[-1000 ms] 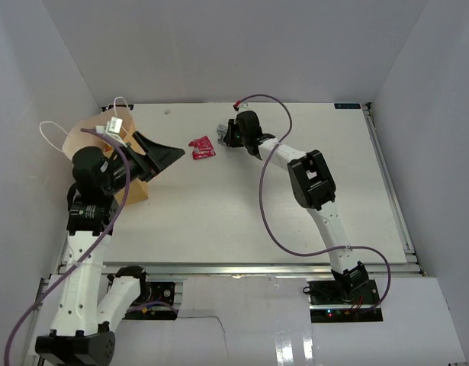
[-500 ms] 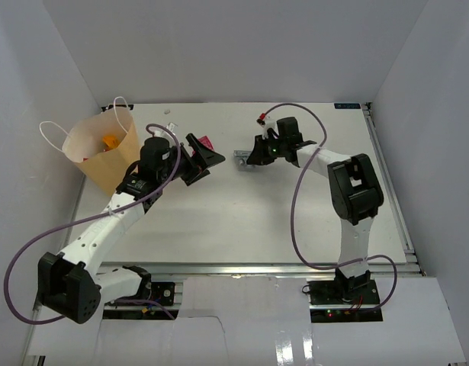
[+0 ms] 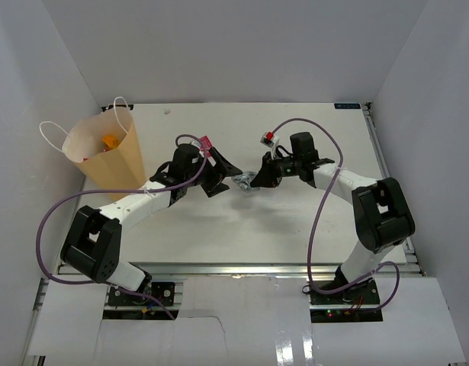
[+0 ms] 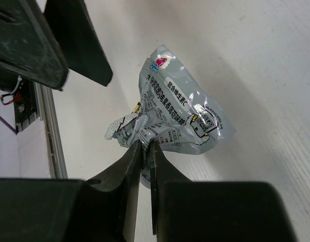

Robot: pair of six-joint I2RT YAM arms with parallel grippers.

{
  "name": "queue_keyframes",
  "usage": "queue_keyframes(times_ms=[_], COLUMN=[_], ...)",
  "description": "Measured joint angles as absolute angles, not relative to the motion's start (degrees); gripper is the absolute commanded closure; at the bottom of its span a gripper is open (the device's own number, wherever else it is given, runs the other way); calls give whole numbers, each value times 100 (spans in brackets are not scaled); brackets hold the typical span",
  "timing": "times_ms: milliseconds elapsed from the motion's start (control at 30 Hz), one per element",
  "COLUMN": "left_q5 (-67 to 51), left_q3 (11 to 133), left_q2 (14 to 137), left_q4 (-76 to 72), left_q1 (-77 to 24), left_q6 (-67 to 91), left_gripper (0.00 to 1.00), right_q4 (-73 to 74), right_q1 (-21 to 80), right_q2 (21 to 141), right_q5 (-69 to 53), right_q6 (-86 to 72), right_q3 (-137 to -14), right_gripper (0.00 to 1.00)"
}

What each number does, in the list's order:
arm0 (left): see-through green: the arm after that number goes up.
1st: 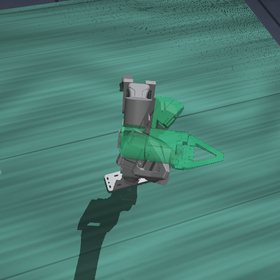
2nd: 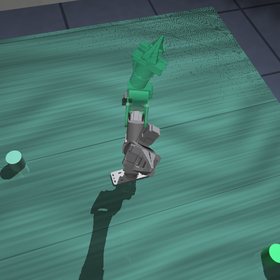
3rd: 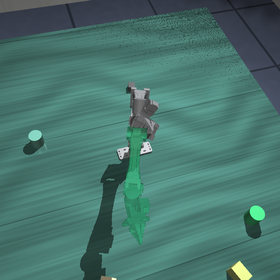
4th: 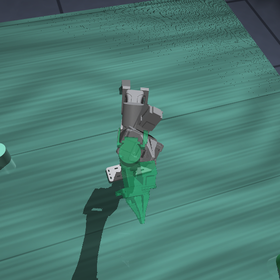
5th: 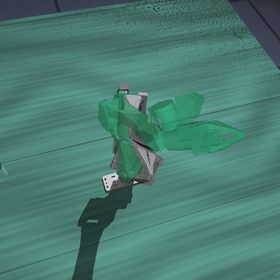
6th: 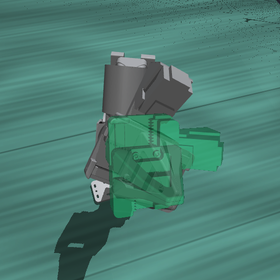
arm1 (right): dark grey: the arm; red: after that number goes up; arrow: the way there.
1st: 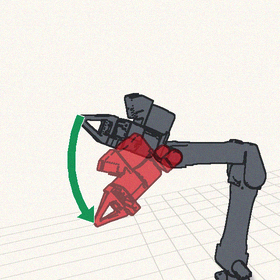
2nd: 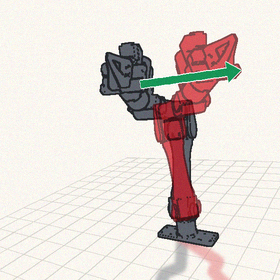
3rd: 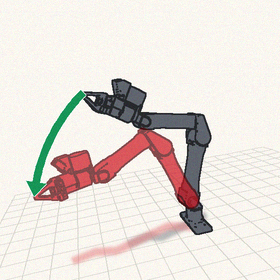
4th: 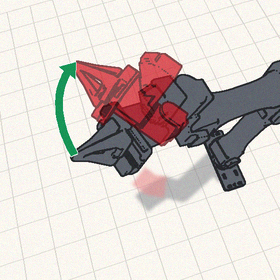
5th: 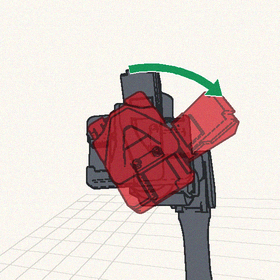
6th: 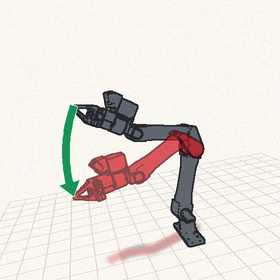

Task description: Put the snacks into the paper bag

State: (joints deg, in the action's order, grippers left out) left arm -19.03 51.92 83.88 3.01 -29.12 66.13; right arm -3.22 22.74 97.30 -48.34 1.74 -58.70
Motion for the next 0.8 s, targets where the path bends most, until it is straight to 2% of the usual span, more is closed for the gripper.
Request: queue_keyframes(times_ms=[300,367,533,600,667,733,800], left_q5=[-1903,-1883,-1870,-1831,-1787,-1734,-1691], left_q3=[5133,5100,5083,5024,4956,4899,4858], left_q2=[8444,8444,8407,8326,8195,8038,7874], left_q4=[174,204,196,187,196,231,266], left_q1=[-3118,-3159,-3242,-3258,-3275,-3277,-3284], left_q6=[6676,6692,6692,6705,6700,6698,6681], left_gripper=[24,35,49,58,68,74,81], right_q4=[-495,-550,-703,-727,-753,-770,-810], right_q1=[2351,2408,2495,2515,2550,2574,2596], right_q2=[9205,9113,9008,9000,8986,8962,8923], right_q5=[-5225,-5308,-5374,-5395,-5417,-5433,-5461], right_q6=[-64,-158,-443,-523,-582,-613,-657], right_q3=[-5717,-5699,-5537,-5494,-5459,-5457,-5457], right_gripper=[92,92,92,92,90,89,82])
